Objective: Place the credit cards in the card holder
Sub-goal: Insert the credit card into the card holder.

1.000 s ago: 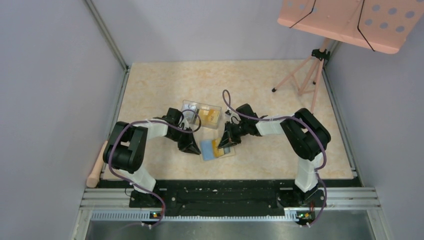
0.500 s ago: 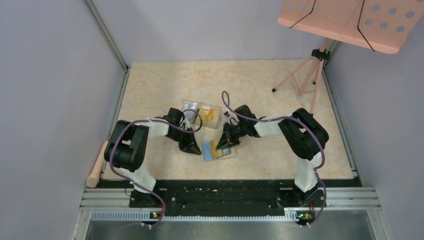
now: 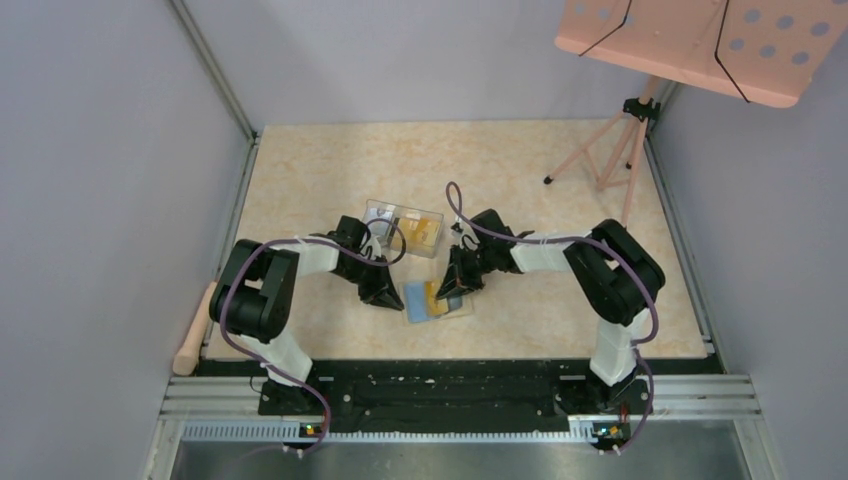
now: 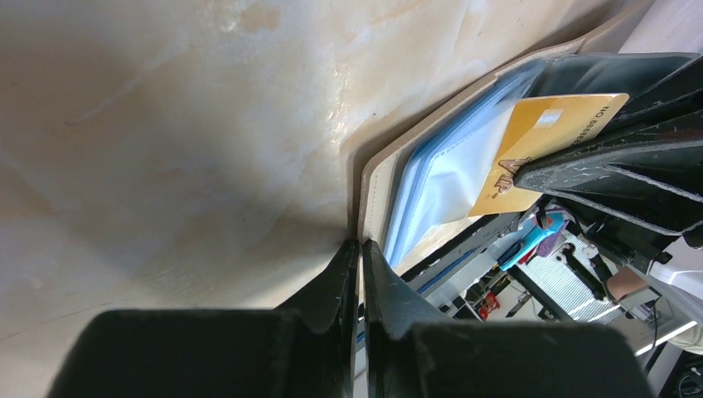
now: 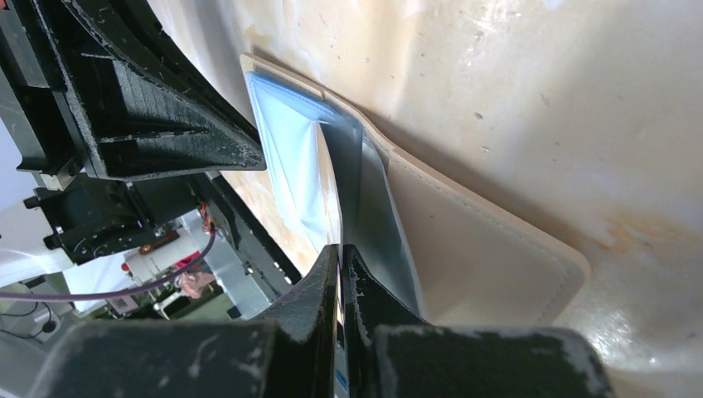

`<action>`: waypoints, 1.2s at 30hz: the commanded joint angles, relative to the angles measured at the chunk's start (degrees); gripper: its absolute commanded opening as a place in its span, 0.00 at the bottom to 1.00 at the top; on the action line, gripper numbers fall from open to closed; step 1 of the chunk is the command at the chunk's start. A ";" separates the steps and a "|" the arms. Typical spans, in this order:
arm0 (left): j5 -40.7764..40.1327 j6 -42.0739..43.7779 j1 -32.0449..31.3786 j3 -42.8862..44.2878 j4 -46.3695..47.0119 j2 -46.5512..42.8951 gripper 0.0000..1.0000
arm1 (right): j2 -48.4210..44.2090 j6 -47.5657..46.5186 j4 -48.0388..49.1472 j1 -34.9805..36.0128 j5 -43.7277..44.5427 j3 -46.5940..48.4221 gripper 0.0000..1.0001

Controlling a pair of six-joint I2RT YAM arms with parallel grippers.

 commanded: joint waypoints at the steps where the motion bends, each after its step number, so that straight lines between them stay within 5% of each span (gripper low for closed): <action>1: -10.66 3.81 -1.40 -1.92 0.59 3.84 0.09 | -2.62 -2.34 -4.25 -0.65 6.29 0.67 0.00; 36: -10.61 3.19 -1.44 0.32 0.92 6.12 0.08 | -1.80 10.43 11.93 -4.41 -5.90 -7.22 0.00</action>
